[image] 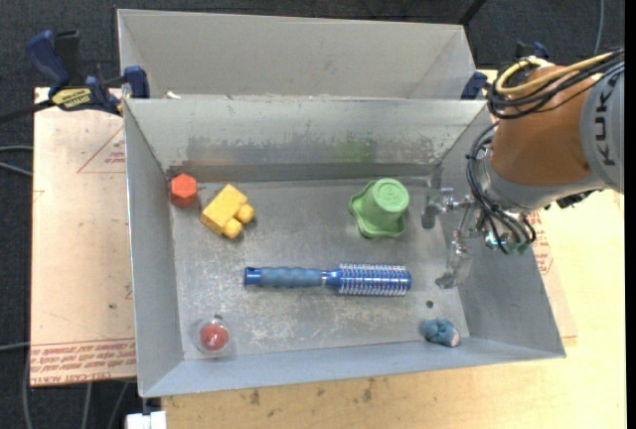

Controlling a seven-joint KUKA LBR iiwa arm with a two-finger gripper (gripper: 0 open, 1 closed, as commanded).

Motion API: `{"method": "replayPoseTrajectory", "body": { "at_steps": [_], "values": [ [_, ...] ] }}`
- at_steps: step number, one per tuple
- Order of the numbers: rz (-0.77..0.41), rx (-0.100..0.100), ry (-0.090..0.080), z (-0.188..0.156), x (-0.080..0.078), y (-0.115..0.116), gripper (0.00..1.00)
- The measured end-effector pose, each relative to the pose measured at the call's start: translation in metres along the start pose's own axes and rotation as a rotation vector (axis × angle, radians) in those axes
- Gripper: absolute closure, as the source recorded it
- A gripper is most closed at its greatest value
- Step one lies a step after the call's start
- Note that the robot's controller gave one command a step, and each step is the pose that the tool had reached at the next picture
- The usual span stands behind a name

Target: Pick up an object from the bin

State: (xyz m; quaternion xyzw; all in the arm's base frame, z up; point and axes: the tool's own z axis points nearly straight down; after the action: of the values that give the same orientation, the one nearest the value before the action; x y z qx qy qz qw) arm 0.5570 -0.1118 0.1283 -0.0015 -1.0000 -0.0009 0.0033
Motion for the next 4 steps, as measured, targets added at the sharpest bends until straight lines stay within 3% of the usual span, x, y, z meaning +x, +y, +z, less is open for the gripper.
{"method": "replayPoseTrajectory", "body": {
  "at_steps": [1,2,3,4],
  "values": [
    [0.017,-0.004,0.002,0.063,0.034,0.080,0.00],
    [-0.226,0.000,-0.011,0.028,0.028,0.128,0.00],
    [-0.447,0.002,-0.009,0.029,0.022,0.129,0.00],
    [-0.797,0.003,-0.007,0.059,0.003,0.139,0.00]
  ]
}}
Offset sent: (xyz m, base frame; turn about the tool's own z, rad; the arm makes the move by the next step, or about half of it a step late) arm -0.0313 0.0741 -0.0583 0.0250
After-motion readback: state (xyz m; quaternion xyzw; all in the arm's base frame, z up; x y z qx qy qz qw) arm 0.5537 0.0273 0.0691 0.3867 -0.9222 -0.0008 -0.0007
